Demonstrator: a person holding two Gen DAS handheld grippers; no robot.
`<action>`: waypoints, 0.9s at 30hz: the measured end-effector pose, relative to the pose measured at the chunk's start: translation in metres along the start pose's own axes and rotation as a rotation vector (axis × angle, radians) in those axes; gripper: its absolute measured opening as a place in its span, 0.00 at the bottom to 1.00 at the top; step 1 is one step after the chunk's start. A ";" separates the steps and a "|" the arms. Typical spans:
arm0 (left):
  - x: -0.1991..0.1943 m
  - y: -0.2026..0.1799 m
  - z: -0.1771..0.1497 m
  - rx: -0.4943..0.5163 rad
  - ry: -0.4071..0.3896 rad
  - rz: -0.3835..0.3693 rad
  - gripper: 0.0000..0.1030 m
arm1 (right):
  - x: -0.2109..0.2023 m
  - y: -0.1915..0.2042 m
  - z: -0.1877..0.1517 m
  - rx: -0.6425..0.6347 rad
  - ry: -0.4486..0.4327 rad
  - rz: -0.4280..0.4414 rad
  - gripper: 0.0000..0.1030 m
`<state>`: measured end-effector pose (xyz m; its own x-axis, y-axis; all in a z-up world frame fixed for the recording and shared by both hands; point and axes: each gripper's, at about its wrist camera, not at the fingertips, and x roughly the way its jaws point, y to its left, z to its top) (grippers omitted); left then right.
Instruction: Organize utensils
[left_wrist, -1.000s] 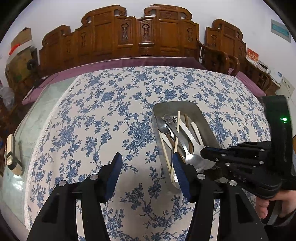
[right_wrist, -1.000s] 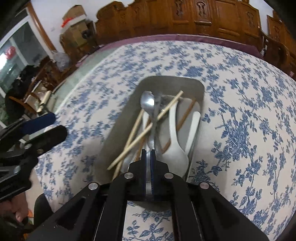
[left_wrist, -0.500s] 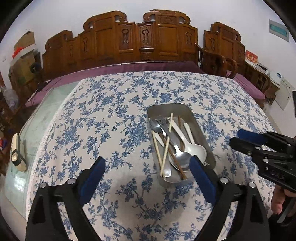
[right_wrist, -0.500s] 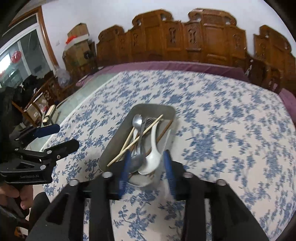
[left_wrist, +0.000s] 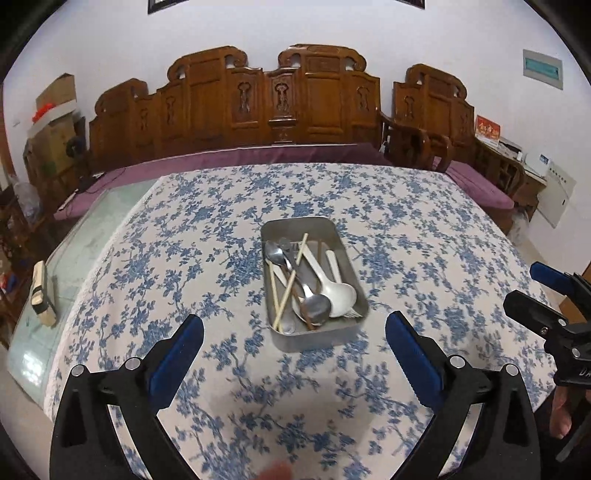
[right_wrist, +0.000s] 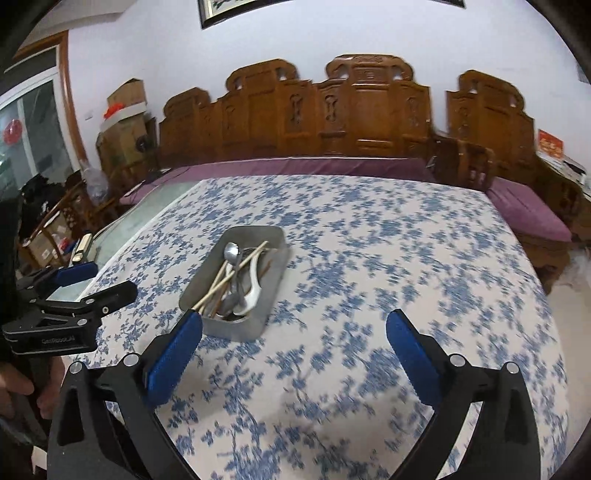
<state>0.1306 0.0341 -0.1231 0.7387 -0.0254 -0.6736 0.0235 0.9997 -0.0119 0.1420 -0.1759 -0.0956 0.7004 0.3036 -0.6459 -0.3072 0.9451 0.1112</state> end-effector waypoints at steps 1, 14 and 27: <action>-0.003 -0.002 -0.001 0.000 -0.002 -0.003 0.92 | -0.008 -0.002 -0.003 0.004 -0.005 -0.003 0.97; -0.070 -0.032 -0.007 0.020 -0.104 -0.027 0.92 | -0.062 -0.004 -0.017 0.019 -0.074 -0.045 0.97; -0.143 -0.034 0.025 0.007 -0.240 -0.020 0.92 | -0.150 0.015 0.022 -0.012 -0.284 -0.049 0.97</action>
<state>0.0414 0.0031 -0.0080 0.8771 -0.0469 -0.4780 0.0437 0.9989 -0.0179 0.0462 -0.2044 0.0199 0.8664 0.2808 -0.4129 -0.2750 0.9585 0.0748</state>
